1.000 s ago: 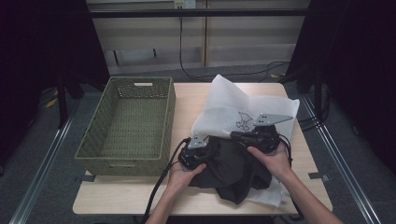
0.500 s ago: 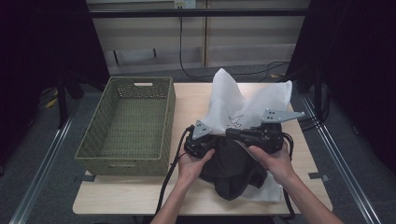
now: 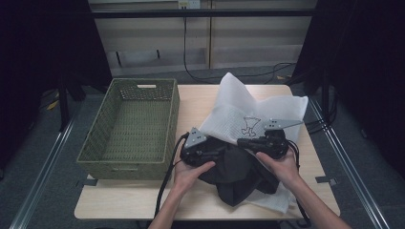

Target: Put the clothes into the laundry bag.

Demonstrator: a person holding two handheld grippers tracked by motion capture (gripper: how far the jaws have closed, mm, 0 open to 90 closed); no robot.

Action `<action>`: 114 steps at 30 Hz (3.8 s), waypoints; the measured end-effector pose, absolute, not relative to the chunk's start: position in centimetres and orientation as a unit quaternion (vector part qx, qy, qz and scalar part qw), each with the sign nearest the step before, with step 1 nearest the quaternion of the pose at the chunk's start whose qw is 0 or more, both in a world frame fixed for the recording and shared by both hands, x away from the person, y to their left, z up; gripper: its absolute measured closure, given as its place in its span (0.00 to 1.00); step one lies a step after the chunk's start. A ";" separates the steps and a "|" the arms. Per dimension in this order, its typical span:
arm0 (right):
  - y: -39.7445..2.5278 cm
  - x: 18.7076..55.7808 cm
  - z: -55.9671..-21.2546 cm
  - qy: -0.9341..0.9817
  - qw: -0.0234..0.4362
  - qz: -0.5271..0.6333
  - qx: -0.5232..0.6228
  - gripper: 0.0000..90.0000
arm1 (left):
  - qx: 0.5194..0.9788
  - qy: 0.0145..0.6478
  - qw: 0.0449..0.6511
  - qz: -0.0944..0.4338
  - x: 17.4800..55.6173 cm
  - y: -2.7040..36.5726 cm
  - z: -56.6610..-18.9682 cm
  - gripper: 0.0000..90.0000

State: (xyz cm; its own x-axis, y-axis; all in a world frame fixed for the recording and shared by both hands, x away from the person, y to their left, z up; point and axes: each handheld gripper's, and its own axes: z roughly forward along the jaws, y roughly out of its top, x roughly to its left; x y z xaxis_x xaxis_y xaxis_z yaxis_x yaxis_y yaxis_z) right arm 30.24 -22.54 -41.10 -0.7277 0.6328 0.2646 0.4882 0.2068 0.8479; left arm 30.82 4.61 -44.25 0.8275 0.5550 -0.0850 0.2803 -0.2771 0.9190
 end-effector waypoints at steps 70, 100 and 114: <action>-21.1 29.0 -40.3 0.771 0.077 0.527 0.348 0.84 | 0.758 0.313 0.548 0.167 33.5 0.2 -46.5 0.81; -20.7 25.8 -39.6 0.792 0.023 0.541 0.283 1.00 | 0.719 0.339 0.574 0.197 34.5 0.4 -45.3 0.80; -22.1 27.6 -43.7 0.798 -0.003 0.505 0.328 0.96 | 0.757 0.328 0.548 0.135 35.5 -0.3 -49.0 0.74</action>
State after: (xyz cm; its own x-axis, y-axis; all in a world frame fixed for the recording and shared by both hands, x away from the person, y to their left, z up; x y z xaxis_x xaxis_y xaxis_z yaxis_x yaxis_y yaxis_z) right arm 27.56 -22.13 -43.68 -0.7844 0.5216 0.3356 0.5269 0.2750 0.8042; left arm 35.53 -0.26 -49.04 0.7490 0.6442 -0.1548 0.3481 -0.1839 0.9192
